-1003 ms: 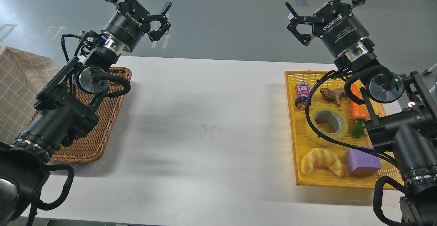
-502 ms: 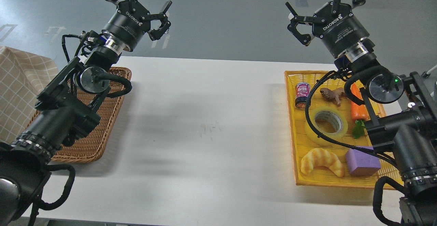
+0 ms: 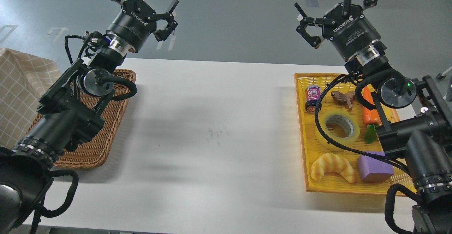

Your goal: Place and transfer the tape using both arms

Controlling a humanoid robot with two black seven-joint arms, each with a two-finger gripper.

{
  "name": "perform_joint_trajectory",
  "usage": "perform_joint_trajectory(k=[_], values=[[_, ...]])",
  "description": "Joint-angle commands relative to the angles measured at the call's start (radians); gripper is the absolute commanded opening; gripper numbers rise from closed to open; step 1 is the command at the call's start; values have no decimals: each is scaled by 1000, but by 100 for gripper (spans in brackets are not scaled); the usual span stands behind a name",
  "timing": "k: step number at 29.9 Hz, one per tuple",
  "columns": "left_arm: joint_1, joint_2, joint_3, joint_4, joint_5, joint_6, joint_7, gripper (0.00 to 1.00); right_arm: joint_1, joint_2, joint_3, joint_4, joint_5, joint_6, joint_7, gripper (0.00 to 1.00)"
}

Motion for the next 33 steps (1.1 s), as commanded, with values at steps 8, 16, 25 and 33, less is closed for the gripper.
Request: perform_joint_trajectory(k=[8, 16, 25, 33], values=[[0, -2, 3, 2, 1, 0, 1, 98, 1, -2, -2, 0, -1, 0, 0, 100], [0, -2, 0, 1, 0, 0, 0, 98, 1, -3, 0, 2, -1, 0, 0, 100], [0, -3, -2, 2, -2, 0, -2, 98, 1, -6, -2, 2, 1, 0, -2, 100], [0, -2, 0, 1, 0, 0, 0, 98, 0, -11, -9, 17, -1, 0, -2, 100]])
